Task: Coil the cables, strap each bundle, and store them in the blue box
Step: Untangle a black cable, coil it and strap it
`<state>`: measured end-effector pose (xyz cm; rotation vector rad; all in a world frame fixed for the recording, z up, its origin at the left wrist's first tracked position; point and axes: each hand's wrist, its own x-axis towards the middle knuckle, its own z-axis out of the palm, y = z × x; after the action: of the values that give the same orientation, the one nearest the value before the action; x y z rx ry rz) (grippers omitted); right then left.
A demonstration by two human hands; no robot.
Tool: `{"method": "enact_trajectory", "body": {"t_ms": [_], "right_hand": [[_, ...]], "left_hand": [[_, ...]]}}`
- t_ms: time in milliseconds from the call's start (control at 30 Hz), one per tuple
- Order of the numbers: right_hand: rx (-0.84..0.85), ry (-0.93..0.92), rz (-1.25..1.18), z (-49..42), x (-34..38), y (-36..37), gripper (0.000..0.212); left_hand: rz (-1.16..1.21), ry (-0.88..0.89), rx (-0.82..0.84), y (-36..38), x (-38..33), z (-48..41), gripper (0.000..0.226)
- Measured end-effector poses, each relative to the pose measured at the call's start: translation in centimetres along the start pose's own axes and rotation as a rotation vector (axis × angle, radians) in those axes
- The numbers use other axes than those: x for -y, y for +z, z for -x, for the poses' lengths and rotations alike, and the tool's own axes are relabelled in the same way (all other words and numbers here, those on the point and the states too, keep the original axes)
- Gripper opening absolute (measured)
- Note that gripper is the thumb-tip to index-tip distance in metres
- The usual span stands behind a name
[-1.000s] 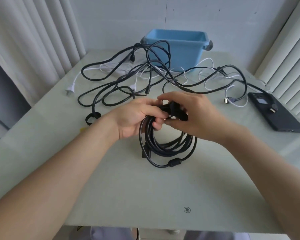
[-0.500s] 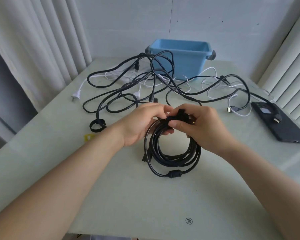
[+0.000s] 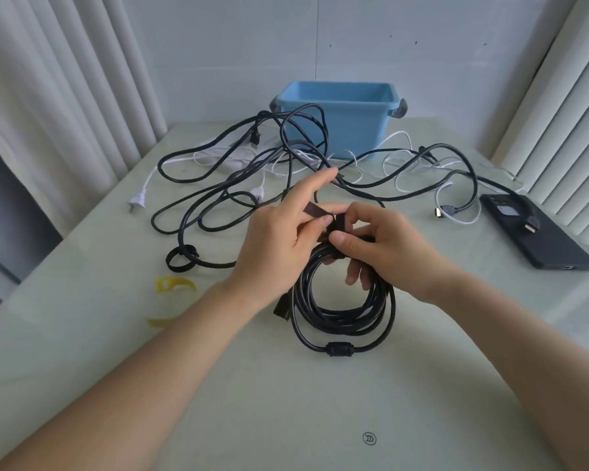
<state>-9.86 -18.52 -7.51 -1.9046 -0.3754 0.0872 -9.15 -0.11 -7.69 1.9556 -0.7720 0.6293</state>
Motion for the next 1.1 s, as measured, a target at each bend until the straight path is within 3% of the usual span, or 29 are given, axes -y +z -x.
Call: {"method": "enact_trajectory", "body": {"t_ms": [100, 167, 267, 433, 667, 967, 1100], "right_hand": [[0.014, 0.029, -0.140, 0.1, 0.3, -0.1, 0.024], [0.033, 0.034, -0.178, 0.2, 0.4, 0.0, 0.021], [0.044, 0.038, -0.219, 0.2, 0.3, 0.1, 0.018], [-0.018, 0.059, -0.238, 0.3, 0.3, 0.6, 0.022], [-0.162, 0.079, -0.312, 0.3, 0.3, 0.6, 0.028], [-0.257, 0.238, -0.534, 0.5, 0.2, 0.8, 0.028], [-0.225, 0.211, -0.566, 0.4, 0.3, 0.6, 0.027]], "left_hand": [[-0.047, 0.083, -0.139, 0.4, -0.2, 0.4, 0.052], [0.007, 0.028, -0.197, 0.8, -0.4, 0.6, 0.054], [0.203, -0.114, -0.237, 1.1, 0.0, 0.5, 0.034], [0.062, -0.027, -0.270, 0.9, 0.7, 0.5, 0.012], [-0.030, 0.175, -0.038, 0.1, 1.1, 0.5, 0.009], [0.139, -0.038, 0.210, 0.6, 2.2, 0.8, 0.008], [0.101, -0.027, 0.169, 0.6, 2.5, 0.8, 0.011]]}}
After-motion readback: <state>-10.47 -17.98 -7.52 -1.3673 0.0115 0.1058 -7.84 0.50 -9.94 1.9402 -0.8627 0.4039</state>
